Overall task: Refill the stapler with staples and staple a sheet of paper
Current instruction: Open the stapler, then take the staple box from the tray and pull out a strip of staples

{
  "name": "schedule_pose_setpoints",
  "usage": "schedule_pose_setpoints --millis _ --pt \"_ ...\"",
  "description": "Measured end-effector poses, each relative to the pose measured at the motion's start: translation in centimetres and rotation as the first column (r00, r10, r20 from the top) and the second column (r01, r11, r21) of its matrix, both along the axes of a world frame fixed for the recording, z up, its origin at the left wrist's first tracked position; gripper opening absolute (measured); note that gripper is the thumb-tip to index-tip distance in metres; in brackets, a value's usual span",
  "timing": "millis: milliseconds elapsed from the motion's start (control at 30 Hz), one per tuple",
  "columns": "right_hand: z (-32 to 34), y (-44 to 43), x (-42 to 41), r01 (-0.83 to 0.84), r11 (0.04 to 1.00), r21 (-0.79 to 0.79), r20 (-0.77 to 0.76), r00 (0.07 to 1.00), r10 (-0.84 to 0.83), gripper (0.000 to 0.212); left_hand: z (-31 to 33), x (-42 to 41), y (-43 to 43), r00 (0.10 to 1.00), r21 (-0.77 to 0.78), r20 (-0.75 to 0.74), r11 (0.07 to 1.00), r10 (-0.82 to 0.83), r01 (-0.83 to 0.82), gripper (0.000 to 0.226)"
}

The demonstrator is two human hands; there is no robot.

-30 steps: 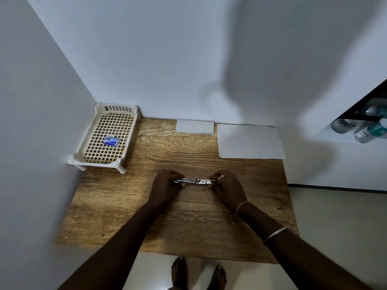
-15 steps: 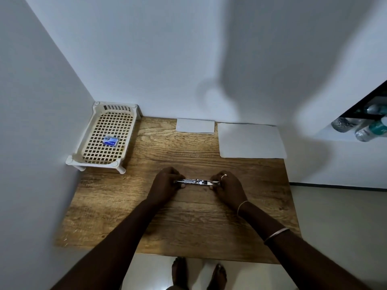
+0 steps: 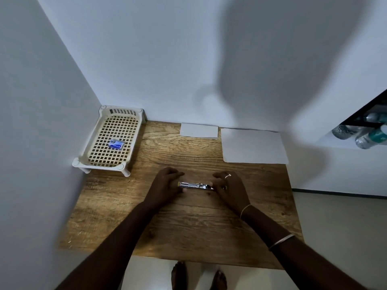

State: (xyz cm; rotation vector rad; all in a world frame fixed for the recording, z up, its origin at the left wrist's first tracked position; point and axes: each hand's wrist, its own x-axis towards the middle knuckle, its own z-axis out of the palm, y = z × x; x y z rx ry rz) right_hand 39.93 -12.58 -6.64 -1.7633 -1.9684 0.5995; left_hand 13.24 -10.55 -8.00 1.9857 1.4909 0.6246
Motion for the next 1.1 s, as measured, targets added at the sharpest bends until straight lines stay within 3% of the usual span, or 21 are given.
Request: schedule_pose_setpoints --millis 100,267,367,500,700,900,1100 --pt "1.5 1.3 -2.4 0.031 0.996 0.087 -0.084 0.996 -0.023 0.027 1.6 -1.7 0.1 0.99 0.055 0.101 0.993 0.099 -0.104 0.043" --pt "4.0 4.9 -9.0 -0.029 0.989 0.146 -0.167 0.985 0.053 0.024 4.9 -6.4 1.6 0.91 0.159 0.203 0.905 0.36 -0.394 0.023" --pt "4.8 6.8 -13.2 -0.045 0.986 0.16 -0.199 0.977 0.077 0.02 6.1 -9.6 2.6 0.836 0.207 0.212 0.812 0.507 -0.545 0.021" --pt "5.1 9.3 -20.1 -0.134 0.979 0.153 -0.15 0.976 0.157 0.023 6.6 -14.2 4.0 0.736 0.106 0.196 0.733 0.647 -0.672 0.03" --pt "3.9 12.5 -27.0 -0.195 0.966 0.167 -0.015 0.98 0.201 0.025 5.7 -17.6 6.5 0.734 -0.031 0.071 0.737 0.675 -0.675 0.045" --pt "2.2 14.5 -29.8 -0.209 0.97 0.122 0.029 0.978 0.207 0.042 4.5 -17.7 8.4 0.782 -0.028 0.003 0.781 0.624 -0.623 0.044" --pt "1.0 15.3 -30.1 -0.252 0.96 0.126 0.059 0.967 0.246 0.038 4.2 -17.7 8.9 0.78 -0.051 -0.001 0.779 0.625 -0.625 0.05"
